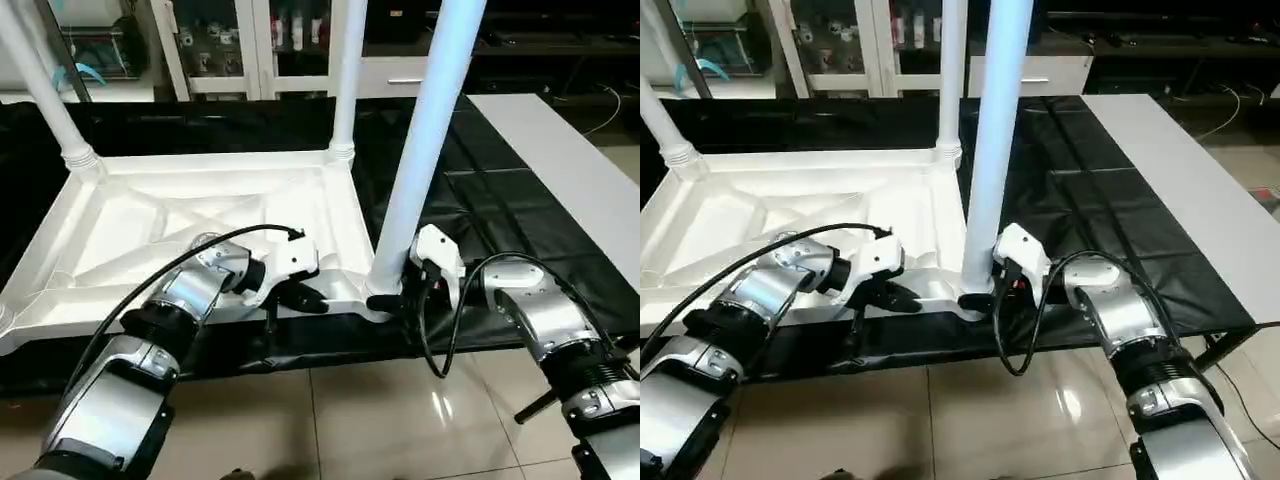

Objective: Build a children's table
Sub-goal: Rotate leg to tighten

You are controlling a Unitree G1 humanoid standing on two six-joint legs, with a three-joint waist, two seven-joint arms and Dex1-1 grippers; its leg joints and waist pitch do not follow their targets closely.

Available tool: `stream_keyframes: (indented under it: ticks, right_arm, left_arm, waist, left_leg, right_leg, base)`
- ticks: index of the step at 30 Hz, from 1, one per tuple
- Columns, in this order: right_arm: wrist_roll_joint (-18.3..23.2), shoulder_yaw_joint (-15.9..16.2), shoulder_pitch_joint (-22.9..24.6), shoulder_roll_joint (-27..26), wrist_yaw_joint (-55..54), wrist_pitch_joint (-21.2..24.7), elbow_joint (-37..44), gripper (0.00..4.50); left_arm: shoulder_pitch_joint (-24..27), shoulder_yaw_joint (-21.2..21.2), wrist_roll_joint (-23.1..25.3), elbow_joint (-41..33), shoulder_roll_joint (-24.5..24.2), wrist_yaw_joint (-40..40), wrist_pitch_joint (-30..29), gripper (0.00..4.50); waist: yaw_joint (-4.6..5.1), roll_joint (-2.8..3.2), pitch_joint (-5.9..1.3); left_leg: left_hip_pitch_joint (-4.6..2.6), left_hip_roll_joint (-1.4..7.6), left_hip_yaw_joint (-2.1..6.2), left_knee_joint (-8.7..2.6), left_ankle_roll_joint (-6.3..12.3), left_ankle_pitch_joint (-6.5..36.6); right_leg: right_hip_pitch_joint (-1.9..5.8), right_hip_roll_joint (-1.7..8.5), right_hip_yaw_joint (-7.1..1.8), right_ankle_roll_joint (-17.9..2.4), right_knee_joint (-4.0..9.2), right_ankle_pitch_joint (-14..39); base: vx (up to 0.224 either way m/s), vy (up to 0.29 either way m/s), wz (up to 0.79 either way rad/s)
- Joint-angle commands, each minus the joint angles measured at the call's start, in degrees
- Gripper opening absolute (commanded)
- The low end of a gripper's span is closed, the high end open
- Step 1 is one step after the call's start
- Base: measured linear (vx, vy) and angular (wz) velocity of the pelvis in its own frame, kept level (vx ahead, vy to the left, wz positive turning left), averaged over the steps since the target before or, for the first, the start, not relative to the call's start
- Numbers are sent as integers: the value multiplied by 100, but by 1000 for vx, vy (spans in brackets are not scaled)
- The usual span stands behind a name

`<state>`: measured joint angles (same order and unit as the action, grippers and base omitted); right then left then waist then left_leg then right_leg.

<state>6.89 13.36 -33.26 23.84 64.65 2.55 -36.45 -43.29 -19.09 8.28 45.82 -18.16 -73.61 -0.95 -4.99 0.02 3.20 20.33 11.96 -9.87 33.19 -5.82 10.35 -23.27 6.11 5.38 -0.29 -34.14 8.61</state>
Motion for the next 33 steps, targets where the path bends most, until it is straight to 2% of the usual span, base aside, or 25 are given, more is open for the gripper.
stream_keyframes:
  ticks: [1, 2, 5, 7, 8, 12, 13, 14, 15, 16, 18, 19, 20, 22, 23, 25, 27, 30, 31, 33]
  right_arm:
    - [53, -213, -6, -165, -496, 35, -79, 269]
    - [50, -282, 2, -257, -742, 55, -133, 269]
    - [35, -511, 96, -648, -1684, 124, -267, 268]
    - [40, -646, 178, -957, -2275, 138, -298, 268]
    - [22, -712, 198, -1112, -2597, 123, -328, 268]
    - [-176, -903, 36, -1726, -4022, -101, -722, 268]
    - [-238, -922, -53, -1838, -4293, -157, -854, 268]
    - [-298, -950, -152, -1939, -4601, -229, -1000, 267]
    - [-326, -1012, -297, -2072, -4950, -272, -1196, 267]
    - [-460, -1097, -555, -2259, -5753, -400, -1523, 267]
    - [-508, -1186, -746, -2396, -6354, -429, -1760, 267]
    - [-684, -1190, -860, -2442, -6956, -461, -1904, 267]
    - [-722, -1191, -883, -2450, -7086, -476, -1936, 267]
    - [-850, -1177, -1037, -2504, -7564, -563, -2166, 267]
    - [-848, -1186, -1061, -2519, -7587, -585, -2204, 267]
    - [-792, -1219, -1113, -2588, -7463, -762, -2257, 267]
    - [-628, -1304, -1165, -2685, -7224, -901, -2308, 267]
    - [-515, -1395, -1272, -2768, -7141, -1019, -2509, 267]
    - [-442, -1390, -1261, -2781, -6839, -1283, -2465, 323]
    - [-366, -1405, -1261, -2777, -6649, -1395, -2435, 337]
  left_arm:
    - [188, -378, 287, 174, 33, -68, -28, 0]
    - [169, -340, 292, 225, 68, 75, -7, 0]
    - [49, -198, 346, 467, 219, 732, 89, 0]
    - [-38, -113, 366, 614, 309, 1110, 162, 0]
    - [-77, -80, 376, 670, 345, 1272, 165, 0]
    - [-249, 38, 366, 869, 477, 1744, 108, 0]
    - [-287, 57, 374, 918, 497, 1851, 104, 0]
    - [-326, 79, 379, 966, 524, 1964, 80, 0]
    - [-382, 110, 388, 1051, 562, 2127, 83, 0]
    - [-483, 195, 379, 1210, 636, 2433, 28, 0]
    - [-555, 242, 401, 1340, 679, 2674, 22, 0]
    - [-614, 293, 415, 1449, 714, 2884, 29, 0]
    - [-626, 305, 415, 1471, 721, 2921, 28, 0]
    - [-647, 350, 393, 1508, 729, 2999, 48, 0]
    - [-649, 354, 388, 1511, 729, 2999, 49, 0]
    - [-644, 360, 379, 1509, 719, 2998, 60, 0]
    - [-634, 364, 369, 1521, 696, 2996, 81, 0]
    - [-659, 370, 376, 1609, 699, 3029, 130, 0]
    - [-653, 359, 384, 1664, 681, 3029, 174, 0]
    - [-649, 355, 391, 1682, 676, 3016, 187, 0]
  waist:
    - [5, -27, -393]
    - [14, -32, -390]
    - [69, -36, -355]
    - [111, -22, -340]
    - [139, 2, -343]
    - [261, 34, -342]
    - [275, 85, -346]
    - [340, 66, -341]
    - [372, 73, -336]
    - [386, 88, -341]
    - [407, 87, -365]
    - [412, 72, -366]
    - [404, 47, -375]
    - [369, 20, -407]
    - [355, -1, -424]
    - [313, 14, -445]
    - [268, 0, -459]
    - [255, 12, -494]
    - [248, 31, -485]
    - [248, 16, -484]
  left_leg:
    - [21, 113, -16, -387, 398, 1428]
    - [25, 109, -15, -389, 384, 1473]
    - [-5, 83, 9, -414, 213, 1806]
    - [-60, 62, 23, -416, 123, 2049]
    - [-52, 57, 54, -426, 84, 2148]
    - [-45, 59, 96, -456, 4, 2401]
    - [-40, 58, 107, -464, -3, 2442]
    - [-11, 59, 128, -479, -16, 2555]
    - [-6, 53, 138, -486, -19, 2640]
    - [-33, 51, 133, -474, -33, 2661]
    - [-40, 41, 128, -470, -67, 2572]
    - [-45, 38, 99, -467, -50, 2510]
    - [-53, 39, 84, -459, -35, 2427]
    - [-5, 37, 33, -443, 74, 2013]
    - [9, 43, 27, -434, 105, 1879]
    - [28, 32, -10, -404, 224, 1514]
    - [13, 37, -50, -368, 400, 1175]
    - [34, 32, -53, -331, 593, 672]
    - [32, 37, -55, -327, 658, 589]
    - [26, 38, -60, -326, 714, 657]
  right_leg:
    - [317, 229, -236, -1326, 409, 1772]
    - [319, 227, -233, -1294, 418, 1851]
    - [277, 233, -221, -1043, 502, 2548]
    - [223, 237, -204, -814, 588, 3081]
    - [236, 240, -181, -729, 599, 3248]
    - [229, 233, -133, -636, 639, 3303]
    - [229, 243, -131, -657, 636, 3259]
    - [251, 228, -99, -658, 638, 3214]
    - [257, 223, -86, -638, 652, 3235]
    - [221, 240, -105, -686, 661, 3165]
    - [215, 228, -127, -828, 618, 2876]
    - [201, 218, -148, -896, 614, 2685]
    - [192, 216, -160, -942, 602, 2563]
    - [234, 214, -203, -1096, 532, 2009]
    - [241, 221, -211, -1136, 492, 1838]
    - [262, 212, -227, -1237, 428, 1357]
    - [257, 213, -239, -1407, 370, 887]
    - [306, 206, -243, -1626, 259, 188]
    - [310, 205, -240, -1685, 253, 64]
    - [325, 203, -239, -1717, 256, 76]
  base:
    - [0, 0, 0]
    - [0, 0, 0]
    - [0, 0, 0]
    - [0, 0, 0]
    - [0, 0, 0]
    - [0, 0, 0]
    - [0, 0, 0]
    - [0, 0, 0]
    - [0, 0, 0]
    - [0, 0, 0]
    - [0, 0, 0]
    - [0, 0, 0]
    - [0, 0, 0]
    - [0, 0, 0]
    - [0, 0, 0]
    - [27, -7, 1]
    - [63, -18, 4]
    - [21, -7, 1]
    - [0, 0, 0]
    - [0, 0, 0]
